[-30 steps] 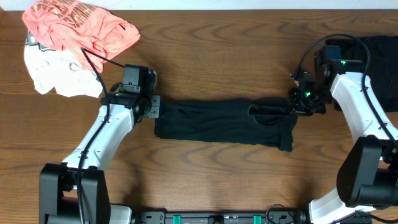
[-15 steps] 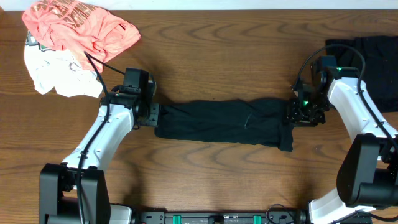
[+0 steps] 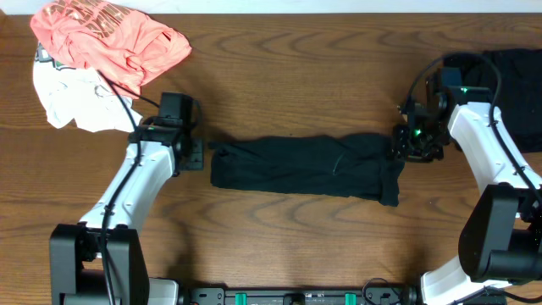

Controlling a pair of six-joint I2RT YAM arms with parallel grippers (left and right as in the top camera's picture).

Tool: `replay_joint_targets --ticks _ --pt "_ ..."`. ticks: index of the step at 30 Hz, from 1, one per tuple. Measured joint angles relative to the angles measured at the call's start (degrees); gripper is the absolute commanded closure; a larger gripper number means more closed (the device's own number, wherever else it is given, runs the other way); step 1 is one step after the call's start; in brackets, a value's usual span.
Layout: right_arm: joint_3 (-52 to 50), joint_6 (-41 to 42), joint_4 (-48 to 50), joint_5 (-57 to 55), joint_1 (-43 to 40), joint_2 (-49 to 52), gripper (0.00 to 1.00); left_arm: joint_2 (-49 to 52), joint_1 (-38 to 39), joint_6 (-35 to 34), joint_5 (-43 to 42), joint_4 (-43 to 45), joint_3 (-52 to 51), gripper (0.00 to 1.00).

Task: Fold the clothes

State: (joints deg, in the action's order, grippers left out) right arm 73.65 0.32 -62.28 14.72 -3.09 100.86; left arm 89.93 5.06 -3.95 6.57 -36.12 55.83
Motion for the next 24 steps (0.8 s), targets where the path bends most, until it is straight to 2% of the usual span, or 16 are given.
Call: replay_joint_targets --ticks 6,10,22,24 --pt "0.9 -0.4 3.4 4.0 0.3 0.0 0.85 0.0 -1.1 -1.8 -1.4 4.8 0.0 0.41" --pt "1.0 -0.2 5.8 5.0 2.6 0.0 0.98 -0.1 -1.1 -2.3 -7.3 10.6 -0.1 0.41" --pt "1.0 2.4 11.0 4.8 12.0 0.2 0.99 -6.5 -1.0 -3.6 -28.5 21.8 -0.1 0.43" --pt "1.0 2.7 11.2 4.8 13.0 0.7 0.99 -6.6 -0.5 -3.6 -30.6 21.4 -0.1 0.48"
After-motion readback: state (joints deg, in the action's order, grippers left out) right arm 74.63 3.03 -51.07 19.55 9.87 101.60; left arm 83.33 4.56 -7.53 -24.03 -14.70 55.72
